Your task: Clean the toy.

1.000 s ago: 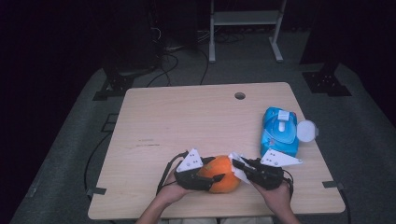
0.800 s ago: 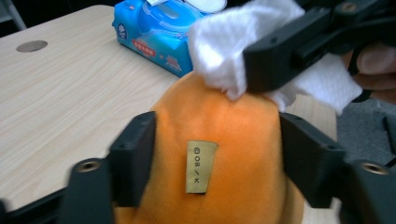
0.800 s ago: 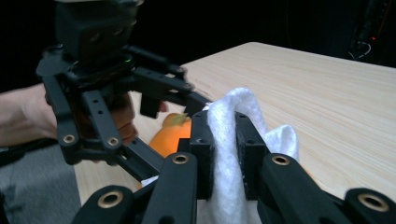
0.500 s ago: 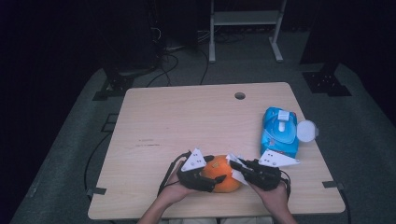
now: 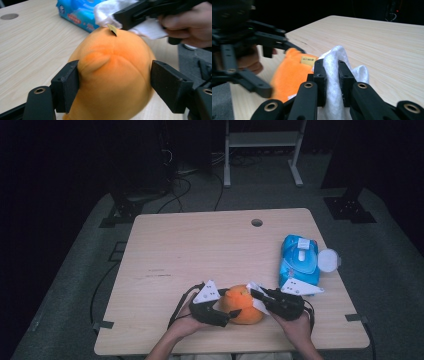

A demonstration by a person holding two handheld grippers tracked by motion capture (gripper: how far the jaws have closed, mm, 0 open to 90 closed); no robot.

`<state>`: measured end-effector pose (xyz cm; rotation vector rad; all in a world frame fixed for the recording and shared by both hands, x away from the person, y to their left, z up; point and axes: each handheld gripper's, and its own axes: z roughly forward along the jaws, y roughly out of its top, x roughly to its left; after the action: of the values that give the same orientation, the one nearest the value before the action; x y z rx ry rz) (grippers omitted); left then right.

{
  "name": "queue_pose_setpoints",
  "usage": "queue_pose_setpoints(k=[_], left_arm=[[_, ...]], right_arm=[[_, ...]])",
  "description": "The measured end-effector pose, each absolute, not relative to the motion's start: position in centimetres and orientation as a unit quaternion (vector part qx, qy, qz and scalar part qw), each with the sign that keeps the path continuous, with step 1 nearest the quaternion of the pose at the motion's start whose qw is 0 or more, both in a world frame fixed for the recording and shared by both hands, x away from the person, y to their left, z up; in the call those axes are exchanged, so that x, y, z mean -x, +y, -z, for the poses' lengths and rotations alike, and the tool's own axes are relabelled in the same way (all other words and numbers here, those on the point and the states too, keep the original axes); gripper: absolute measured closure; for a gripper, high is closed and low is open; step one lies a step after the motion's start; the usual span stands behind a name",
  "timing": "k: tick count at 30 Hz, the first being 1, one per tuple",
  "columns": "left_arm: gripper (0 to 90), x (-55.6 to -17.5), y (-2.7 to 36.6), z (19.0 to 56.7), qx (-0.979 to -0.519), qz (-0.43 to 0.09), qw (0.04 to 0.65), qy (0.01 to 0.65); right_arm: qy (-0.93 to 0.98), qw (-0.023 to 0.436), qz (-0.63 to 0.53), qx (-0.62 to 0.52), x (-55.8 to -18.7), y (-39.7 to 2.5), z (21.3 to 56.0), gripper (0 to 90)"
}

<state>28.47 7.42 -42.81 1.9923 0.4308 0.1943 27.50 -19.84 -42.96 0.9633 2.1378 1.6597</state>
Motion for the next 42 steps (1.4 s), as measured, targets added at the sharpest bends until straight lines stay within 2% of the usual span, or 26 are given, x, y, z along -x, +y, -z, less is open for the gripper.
queue_pose_setpoints(k=[2, 6, 8, 9, 12, 14, 19, 26, 29, 34, 36, 38, 39, 42], left_arm=[[25.5, -28.6, 7.6, 43.0, -0.826, -0.077, 0.528, 0.181], [10.2, -29.2, 7.2, 43.8, -0.832, -0.073, 0.510, 0.207], [9.3, -29.3, 7.0, 44.3, -0.831, -0.062, 0.512, 0.211], [10.4, -29.2, 6.9, 44.3, -0.830, -0.059, 0.513, 0.212], [26.1, -28.5, 6.8, 43.5, -0.838, -0.079, 0.506, 0.191], [31.5, -28.5, 7.2, 43.1, -0.833, -0.070, 0.514, 0.191], [32.4, -28.4, 7.3, 42.4, -0.832, -0.074, 0.513, 0.196], [32.9, -27.9, 7.1, 41.6, -0.829, -0.077, 0.520, 0.190], [28.9, -27.9, 7.3, 41.9, -0.825, -0.070, 0.527, 0.189], [10.8, -28.9, 7.2, 43.1, -0.821, -0.064, 0.530, 0.203], [9.9, -29.0, 7.2, 43.5, -0.823, -0.059, 0.528, 0.201], [14.6, -29.0, 7.4, 43.4, -0.824, -0.054, 0.528, 0.199], [21.7, -28.9, 7.4, 43.3, -0.824, -0.056, 0.528, 0.196], [29.3, -28.8, 7.8, 42.4, -0.821, -0.052, 0.533, 0.198]], right_arm=[[0.734, 0.134, -0.573, -0.338, -27.7, -20.2, 43.0, 79.6], [0.733, 0.125, -0.578, -0.337, -27.5, -20.0, 42.8, 79.6], [0.729, 0.117, -0.592, -0.324, -26.9, -19.5, 42.2, 79.7], [0.732, 0.116, -0.596, -0.310, -26.6, -19.0, 41.9, 79.6], [0.747, 0.116, -0.593, -0.277, -25.9, -17.6, 41.4, 79.6], [0.749, 0.123, -0.589, -0.276, -26.0, -17.5, 41.7, 79.8], [0.738, 0.127, -0.586, -0.308, -26.9, -19.0, 42.1, 79.7], [0.748, 0.133, -0.597, -0.258, -25.1, -16.8, 40.6, 79.8], [0.745, 0.128, -0.594, -0.274, -25.7, -17.5, 41.2, 79.8], [0.739, 0.116, -0.593, -0.298, -26.3, -18.4, 42.0, 79.7], [0.742, 0.119, -0.590, -0.293, -26.4, -18.2, 42.0, 79.7], [0.744, 0.120, -0.588, -0.294, -26.4, -18.2, 42.2, 79.8], [0.741, 0.118, -0.589, -0.298, -26.5, -18.3, 42.2, 79.7], [0.738, 0.121, -0.590, -0.304, -26.8, -18.7, 42.3, 79.8]])
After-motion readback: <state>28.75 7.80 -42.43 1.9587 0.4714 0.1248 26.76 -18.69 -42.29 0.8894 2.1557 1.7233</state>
